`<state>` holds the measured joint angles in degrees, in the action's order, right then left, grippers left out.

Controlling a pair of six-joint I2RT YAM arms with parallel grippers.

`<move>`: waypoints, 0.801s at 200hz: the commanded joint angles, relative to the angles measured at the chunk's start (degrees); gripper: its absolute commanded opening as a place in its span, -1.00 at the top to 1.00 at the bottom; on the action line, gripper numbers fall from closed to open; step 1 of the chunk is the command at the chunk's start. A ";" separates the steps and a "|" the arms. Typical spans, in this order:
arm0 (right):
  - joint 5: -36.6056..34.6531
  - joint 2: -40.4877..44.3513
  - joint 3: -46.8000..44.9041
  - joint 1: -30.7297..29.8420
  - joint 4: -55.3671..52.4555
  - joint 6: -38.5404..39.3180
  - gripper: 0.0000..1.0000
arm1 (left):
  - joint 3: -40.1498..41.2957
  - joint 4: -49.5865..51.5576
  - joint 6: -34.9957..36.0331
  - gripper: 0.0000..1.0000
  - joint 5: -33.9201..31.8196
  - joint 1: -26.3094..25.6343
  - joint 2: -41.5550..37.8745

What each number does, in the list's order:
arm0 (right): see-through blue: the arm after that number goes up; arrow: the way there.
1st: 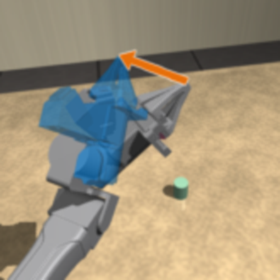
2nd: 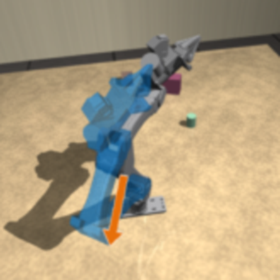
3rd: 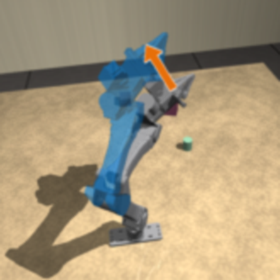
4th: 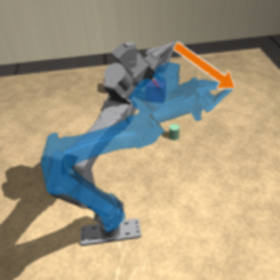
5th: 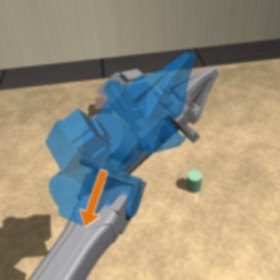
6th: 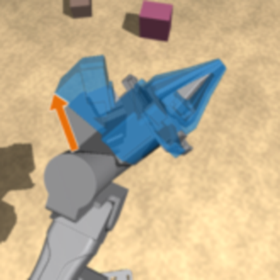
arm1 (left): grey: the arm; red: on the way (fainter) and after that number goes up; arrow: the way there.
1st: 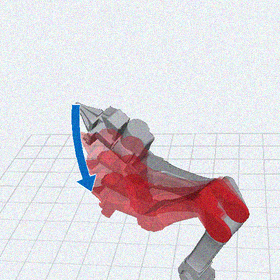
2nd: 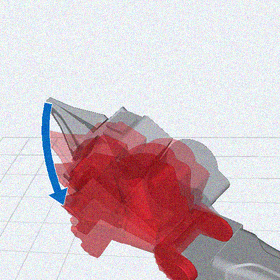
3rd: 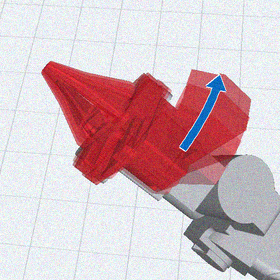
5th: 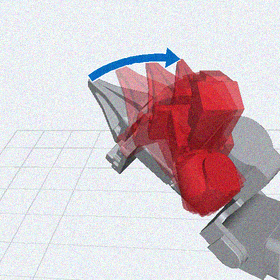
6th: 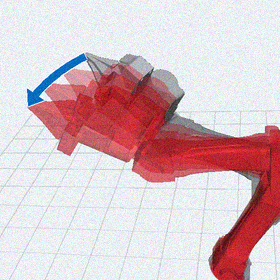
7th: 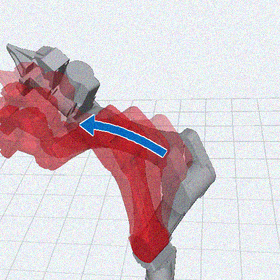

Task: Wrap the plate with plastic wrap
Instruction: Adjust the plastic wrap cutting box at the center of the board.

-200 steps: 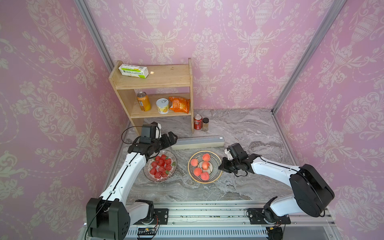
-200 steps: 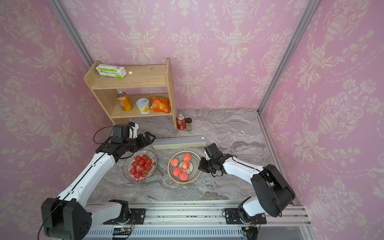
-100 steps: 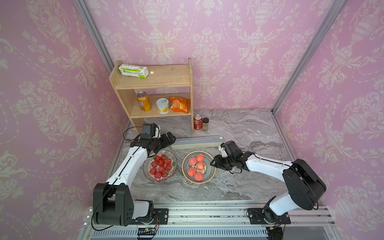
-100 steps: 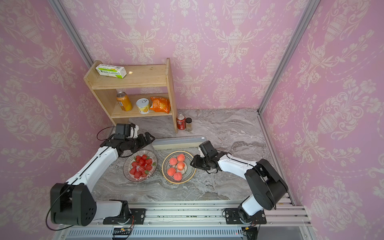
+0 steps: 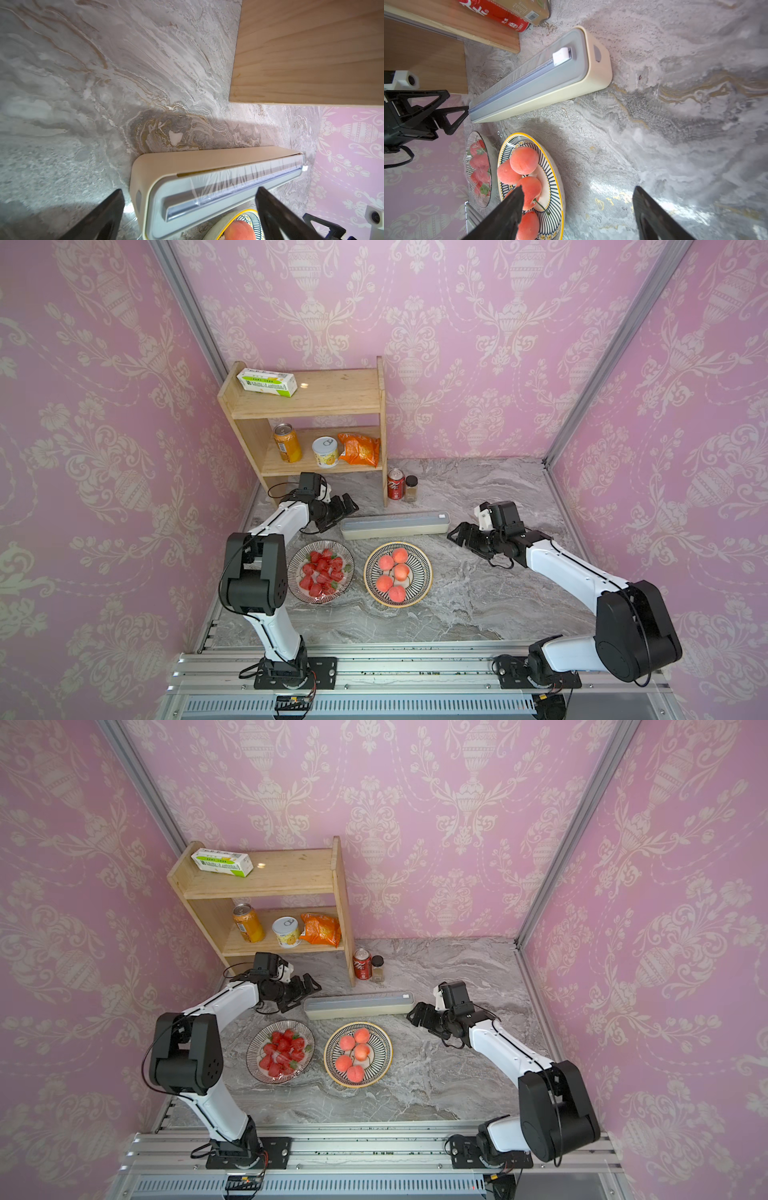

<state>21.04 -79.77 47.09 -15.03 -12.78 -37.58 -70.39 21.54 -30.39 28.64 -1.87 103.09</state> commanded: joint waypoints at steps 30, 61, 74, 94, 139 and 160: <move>5.57 -3.03 0.48 0.13 1.58 0.61 -0.71 | -3.66 0.32 1.64 -0.98 3.46 -4.08 2.95; 6.30 -5.68 -1.27 -5.65 3.83 -1.28 -0.62 | -3.53 -1.27 0.26 -0.98 3.52 -5.14 3.77; 6.37 -7.39 -1.46 -8.27 4.74 -2.33 -0.59 | -3.68 -1.44 -0.01 -0.98 3.32 -5.50 4.11; 5.64 -9.54 -1.77 -11.75 5.63 -3.61 -0.52 | -3.70 -1.50 -0.17 -0.99 2.51 -5.60 4.38; 5.89 -14.64 -2.88 -14.47 8.83 -6.15 -0.11 | -4.04 -2.03 -0.98 -0.98 2.47 -5.77 4.84; 5.96 -15.81 -1.92 -15.09 7.95 -5.67 0.18 | -4.74 -1.60 -1.66 -0.98 3.07 -6.02 5.74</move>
<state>26.83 -94.37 44.62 -29.30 -5.26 -42.63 -72.95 20.21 -30.74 30.59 -7.05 106.89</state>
